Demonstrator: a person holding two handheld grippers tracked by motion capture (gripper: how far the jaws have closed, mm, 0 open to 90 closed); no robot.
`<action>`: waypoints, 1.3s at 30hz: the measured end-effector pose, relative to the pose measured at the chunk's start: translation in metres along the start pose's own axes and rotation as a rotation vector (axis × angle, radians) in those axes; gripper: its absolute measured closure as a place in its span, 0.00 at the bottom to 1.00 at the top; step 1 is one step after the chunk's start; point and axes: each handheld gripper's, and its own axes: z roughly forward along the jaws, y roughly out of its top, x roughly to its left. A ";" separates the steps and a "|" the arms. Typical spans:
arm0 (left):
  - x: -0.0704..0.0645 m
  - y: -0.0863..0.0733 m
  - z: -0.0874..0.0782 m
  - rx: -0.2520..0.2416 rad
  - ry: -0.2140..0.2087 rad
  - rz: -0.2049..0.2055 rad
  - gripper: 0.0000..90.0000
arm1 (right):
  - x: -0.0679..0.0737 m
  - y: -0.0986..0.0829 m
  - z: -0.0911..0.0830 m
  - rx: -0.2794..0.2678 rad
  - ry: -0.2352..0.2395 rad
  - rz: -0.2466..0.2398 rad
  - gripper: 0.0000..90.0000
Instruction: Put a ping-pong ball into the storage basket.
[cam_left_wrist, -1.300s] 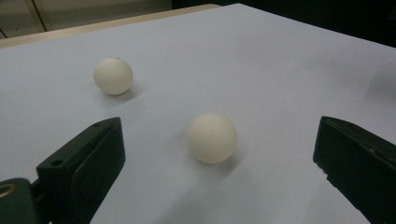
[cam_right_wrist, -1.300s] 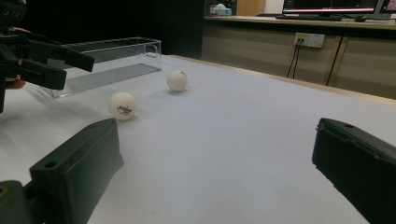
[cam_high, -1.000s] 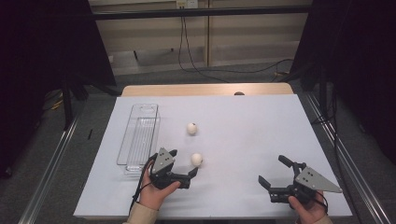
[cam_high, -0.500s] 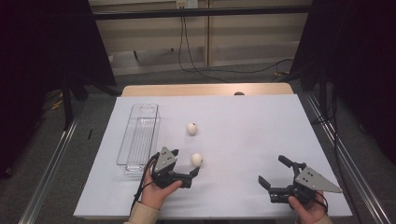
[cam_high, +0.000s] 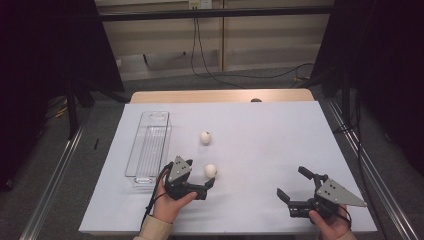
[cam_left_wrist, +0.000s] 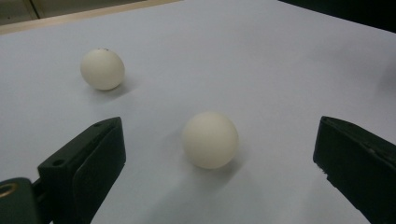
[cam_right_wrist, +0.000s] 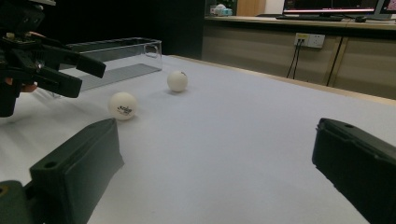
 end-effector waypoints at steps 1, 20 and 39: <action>0.000 0.000 0.000 0.004 -0.003 0.004 0.03 | 0.000 0.000 0.000 0.000 0.000 0.000 0.01; -0.001 0.002 0.010 0.037 -0.007 -0.006 0.03 | 0.000 0.000 -0.001 0.001 0.002 -0.002 0.01; 0.000 0.005 0.020 0.074 0.004 -0.012 0.03 | -0.001 0.000 -0.001 0.002 0.002 0.001 0.01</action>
